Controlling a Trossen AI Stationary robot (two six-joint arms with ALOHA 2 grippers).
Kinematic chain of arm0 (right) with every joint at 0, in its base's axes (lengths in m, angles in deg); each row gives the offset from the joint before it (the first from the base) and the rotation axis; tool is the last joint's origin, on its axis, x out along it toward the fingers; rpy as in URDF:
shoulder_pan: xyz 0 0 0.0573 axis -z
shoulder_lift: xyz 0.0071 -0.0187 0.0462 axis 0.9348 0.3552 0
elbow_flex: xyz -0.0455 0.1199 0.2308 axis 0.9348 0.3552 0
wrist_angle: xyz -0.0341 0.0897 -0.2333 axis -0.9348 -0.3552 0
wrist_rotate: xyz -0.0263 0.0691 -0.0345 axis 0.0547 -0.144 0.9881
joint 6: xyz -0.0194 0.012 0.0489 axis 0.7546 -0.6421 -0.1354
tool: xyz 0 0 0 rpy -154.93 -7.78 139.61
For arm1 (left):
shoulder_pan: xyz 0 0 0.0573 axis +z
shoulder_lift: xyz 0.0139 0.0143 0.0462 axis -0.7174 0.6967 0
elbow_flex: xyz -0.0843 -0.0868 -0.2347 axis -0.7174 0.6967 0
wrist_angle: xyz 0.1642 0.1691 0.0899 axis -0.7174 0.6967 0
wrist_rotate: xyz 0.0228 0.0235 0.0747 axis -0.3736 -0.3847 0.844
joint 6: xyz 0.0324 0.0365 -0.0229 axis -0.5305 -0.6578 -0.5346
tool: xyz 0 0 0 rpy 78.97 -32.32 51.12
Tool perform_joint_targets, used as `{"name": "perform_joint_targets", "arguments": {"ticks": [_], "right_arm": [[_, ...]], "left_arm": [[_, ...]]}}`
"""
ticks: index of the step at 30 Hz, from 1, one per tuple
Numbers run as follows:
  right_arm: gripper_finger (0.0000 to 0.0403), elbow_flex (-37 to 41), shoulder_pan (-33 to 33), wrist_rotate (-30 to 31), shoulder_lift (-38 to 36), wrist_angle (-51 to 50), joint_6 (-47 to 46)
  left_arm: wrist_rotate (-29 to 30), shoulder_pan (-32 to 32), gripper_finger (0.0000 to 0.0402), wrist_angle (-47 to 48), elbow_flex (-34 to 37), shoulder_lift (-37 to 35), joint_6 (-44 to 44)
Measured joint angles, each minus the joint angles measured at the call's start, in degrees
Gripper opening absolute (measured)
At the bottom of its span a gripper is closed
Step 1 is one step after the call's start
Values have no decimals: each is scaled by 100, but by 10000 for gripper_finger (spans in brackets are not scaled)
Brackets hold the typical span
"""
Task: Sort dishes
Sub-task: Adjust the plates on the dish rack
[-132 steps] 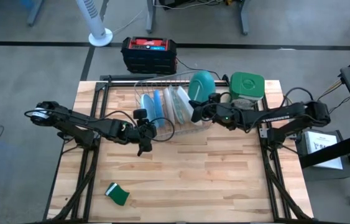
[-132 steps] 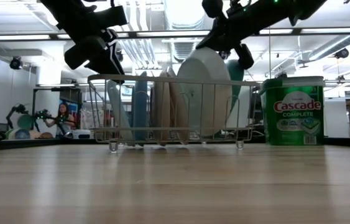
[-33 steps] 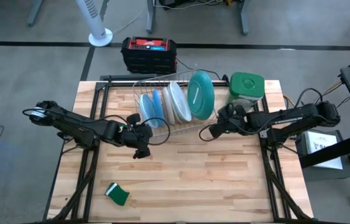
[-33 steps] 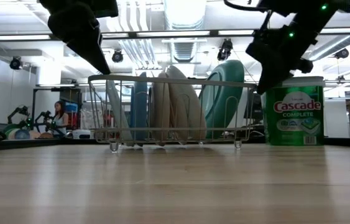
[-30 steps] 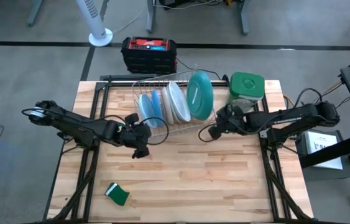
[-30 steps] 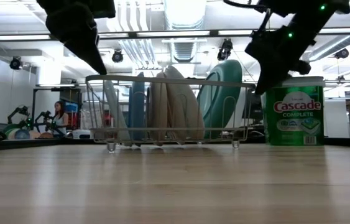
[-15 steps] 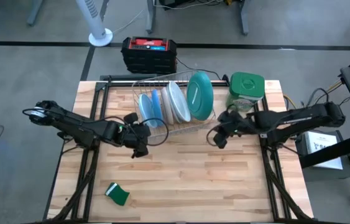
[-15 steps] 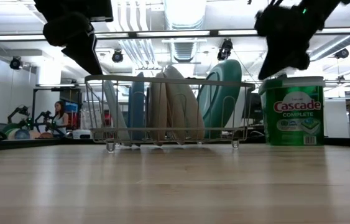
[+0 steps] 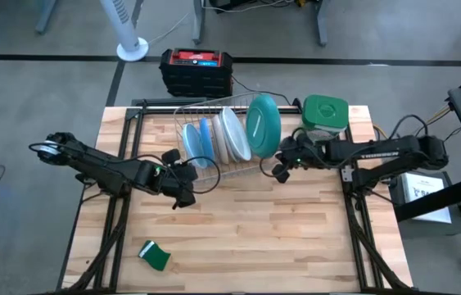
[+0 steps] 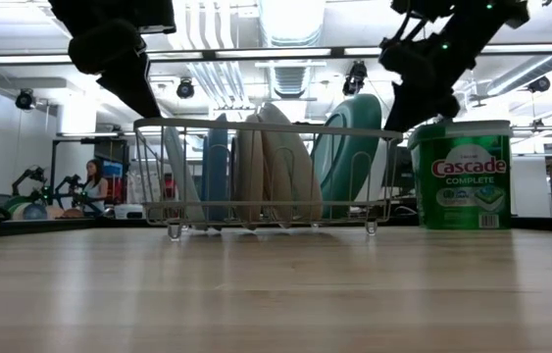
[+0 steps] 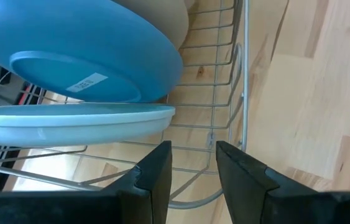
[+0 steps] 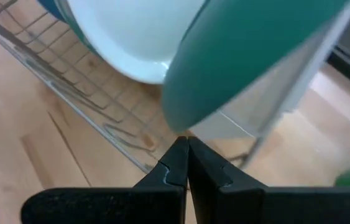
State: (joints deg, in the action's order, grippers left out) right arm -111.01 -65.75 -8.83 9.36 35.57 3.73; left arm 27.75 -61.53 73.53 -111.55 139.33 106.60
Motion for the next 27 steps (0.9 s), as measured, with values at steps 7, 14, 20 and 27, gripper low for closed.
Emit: {"name": "perform_joint_targets", "arguments": {"ticks": [7,14,20,27], "right_arm": [[0,-155,-8,-735,294,-4,23],[0,-254,-39,-1229,319,-75,33],[0,-276,-37,-1235,326,58,35],[0,-263,-59,-1402,347,486,-67]], "left_arm": [[-23,-4,116,2,5,0,9],[-7,-4,116,56,5,2,-20],[105,-1,116,135,5,3,-74],[411,-1,116,358,5,8,-76]]}}
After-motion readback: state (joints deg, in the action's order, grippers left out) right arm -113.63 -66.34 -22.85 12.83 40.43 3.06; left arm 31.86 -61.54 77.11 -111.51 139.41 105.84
